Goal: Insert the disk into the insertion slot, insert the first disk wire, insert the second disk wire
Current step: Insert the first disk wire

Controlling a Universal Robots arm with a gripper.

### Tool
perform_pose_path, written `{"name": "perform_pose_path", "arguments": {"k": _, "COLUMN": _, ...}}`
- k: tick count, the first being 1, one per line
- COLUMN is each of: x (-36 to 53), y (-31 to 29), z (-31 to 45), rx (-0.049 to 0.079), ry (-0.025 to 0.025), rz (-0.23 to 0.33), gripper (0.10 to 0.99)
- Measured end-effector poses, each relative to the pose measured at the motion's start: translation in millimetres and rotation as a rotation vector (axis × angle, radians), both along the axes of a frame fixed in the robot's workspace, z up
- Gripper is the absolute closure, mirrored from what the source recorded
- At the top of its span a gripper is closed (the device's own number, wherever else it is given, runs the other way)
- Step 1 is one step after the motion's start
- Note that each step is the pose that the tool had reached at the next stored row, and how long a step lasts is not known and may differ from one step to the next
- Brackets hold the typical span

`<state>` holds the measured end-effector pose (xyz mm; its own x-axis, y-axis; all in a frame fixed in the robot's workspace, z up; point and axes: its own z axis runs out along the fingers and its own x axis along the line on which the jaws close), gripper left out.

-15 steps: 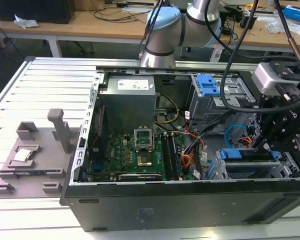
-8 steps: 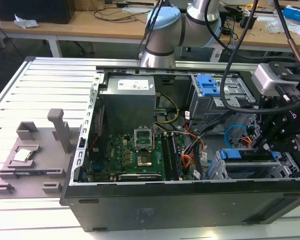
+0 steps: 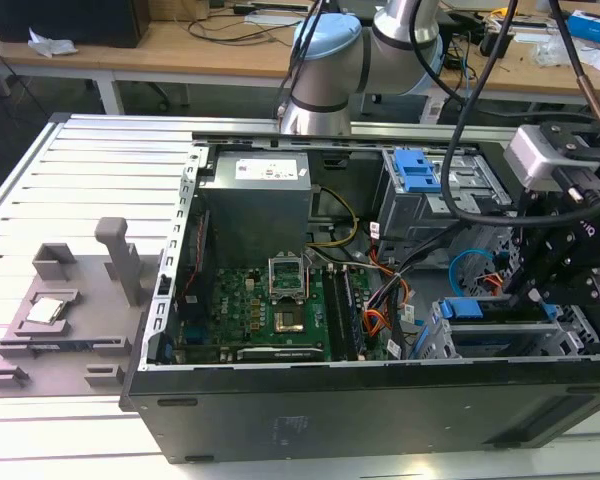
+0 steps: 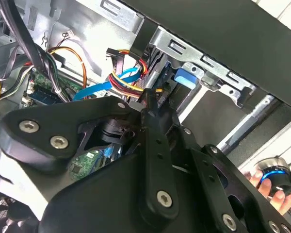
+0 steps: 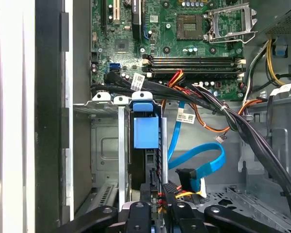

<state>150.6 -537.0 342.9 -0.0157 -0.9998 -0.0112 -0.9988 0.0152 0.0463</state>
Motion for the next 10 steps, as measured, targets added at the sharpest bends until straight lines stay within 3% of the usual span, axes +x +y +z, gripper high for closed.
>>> {"name": "perform_pose_path", "arguments": {"k": 3, "x": 0.0, "y": 0.0, "z": 16.8, "rx": 0.000, "ry": -0.0004, "rz": 0.000, "gripper": 0.847}}
{"name": "perform_pose_path", "arguments": {"k": 5, "x": 0.0, "y": 1.2, "z": 23.1, "rx": 0.000, "ry": -0.0006, "rz": 0.000, "gripper": 0.847}}
{"name": "perform_pose_path", "arguments": {"k": 6, "x": 0.0, "y": 1.8, "z": 25.5, "rx": 0.000, "ry": -0.0007, "rz": 0.000, "gripper": 0.859}}
{"name": "perform_pose_path", "arguments": {"k": 8, "x": 0.0, "y": 2.5, "z": 28.2, "rx": 0.000, "ry": -0.0008, "rz": 0.000, "gripper": 0.980}}
{"name": "perform_pose_path", "arguments": {"k": 10, "x": 0.0, "y": 2.8, "z": 31.1, "rx": 0.000, "ry": -0.0008, "rz": 0.000, "gripper": 0.980}}
